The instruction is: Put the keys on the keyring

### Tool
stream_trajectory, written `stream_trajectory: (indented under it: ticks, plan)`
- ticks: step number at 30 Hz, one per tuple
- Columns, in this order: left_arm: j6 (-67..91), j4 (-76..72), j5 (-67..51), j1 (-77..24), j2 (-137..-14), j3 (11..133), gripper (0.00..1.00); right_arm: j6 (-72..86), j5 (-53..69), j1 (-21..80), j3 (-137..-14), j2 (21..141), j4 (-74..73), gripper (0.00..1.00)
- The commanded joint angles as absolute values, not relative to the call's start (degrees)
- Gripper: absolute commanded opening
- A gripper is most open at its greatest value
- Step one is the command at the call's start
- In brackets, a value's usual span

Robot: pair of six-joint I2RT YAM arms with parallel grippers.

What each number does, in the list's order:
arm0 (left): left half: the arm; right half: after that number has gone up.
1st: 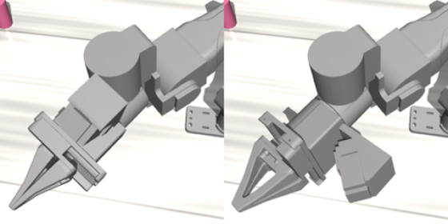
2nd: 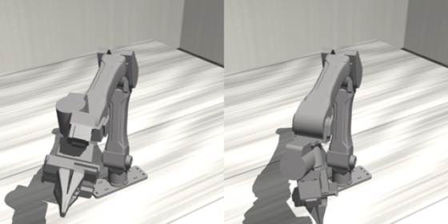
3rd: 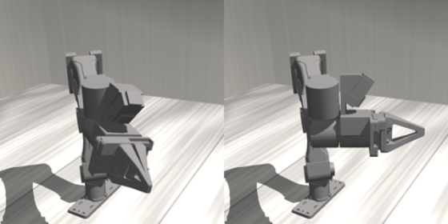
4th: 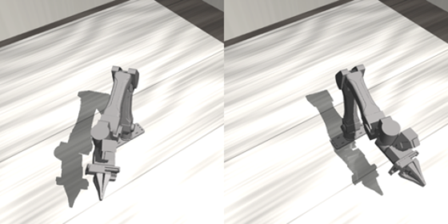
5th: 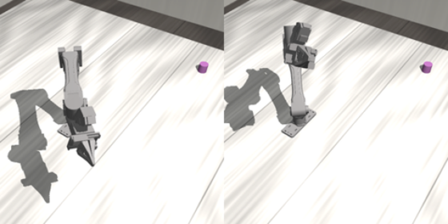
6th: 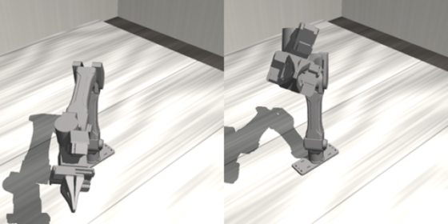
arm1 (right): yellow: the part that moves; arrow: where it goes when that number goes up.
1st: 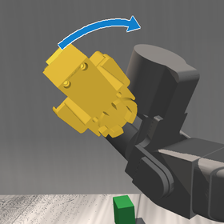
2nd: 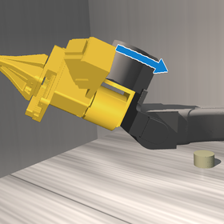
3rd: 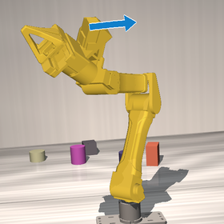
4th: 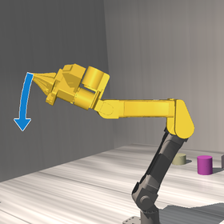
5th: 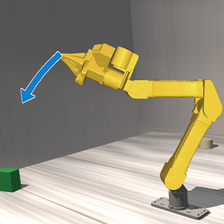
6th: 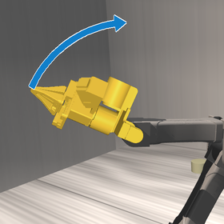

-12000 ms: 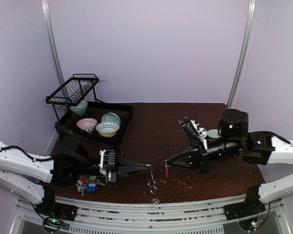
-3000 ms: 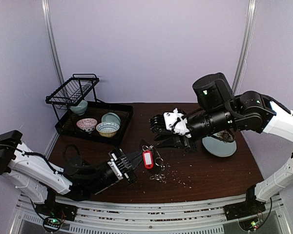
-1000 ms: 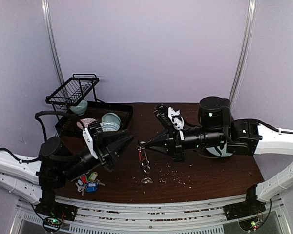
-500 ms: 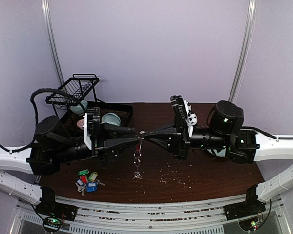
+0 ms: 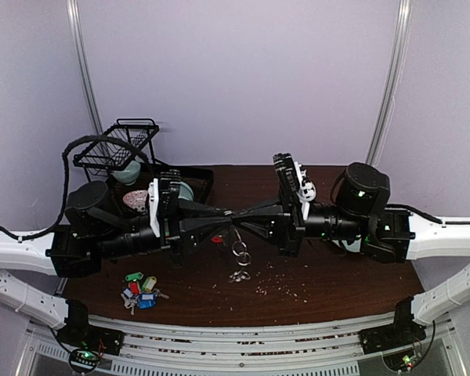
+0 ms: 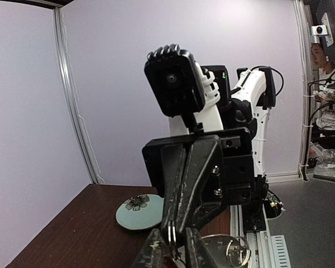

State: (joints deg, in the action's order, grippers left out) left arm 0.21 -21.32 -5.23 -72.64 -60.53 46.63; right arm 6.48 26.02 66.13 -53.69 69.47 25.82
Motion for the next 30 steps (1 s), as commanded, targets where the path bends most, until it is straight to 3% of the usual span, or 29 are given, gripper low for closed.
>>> stream_trajectory:
  ticks: [1,7,10,19,21,22,23,30]
  plan:
    - [0.62,-20.84,-2.17,-72.52,-59.69,46.54,0.16,6.59,27.07,65.94,-53.87,68.23,28.7,0.0]
    - [0.53,-20.65,-1.0,-72.51,-58.1,45.43,0.15,6.17,26.67,65.96,-53.44,67.85,28.55,0.0]
    - [0.33,-20.87,-1.13,-72.5,-57.77,45.39,0.0,6.2,27.04,66.01,-53.69,67.93,28.38,0.0]
    - [-1.18,-18.84,-2.01,-72.51,-58.23,45.93,0.0,5.28,28.23,65.97,-55.28,68.82,25.65,0.0]
    - [-0.82,-17.03,-1.04,-72.5,-59.62,47.21,0.07,5.32,28.59,65.98,-55.8,69.19,25.3,0.0]
    - [-0.75,-16.09,-0.76,-72.51,-60.2,47.98,0.07,5.36,28.71,66.0,-56.04,69.31,25.23,0.0]
    - [-1.17,-15.96,-0.78,-72.51,-60.38,48.21,0.0,5.32,28.83,65.95,-56.09,69.37,25.31,0.0]
    - [-2.39,-16.22,1.5,-72.51,-57.36,46.82,0.0,3.21,27.47,65.98,-55.94,68.15,22.12,0.02]
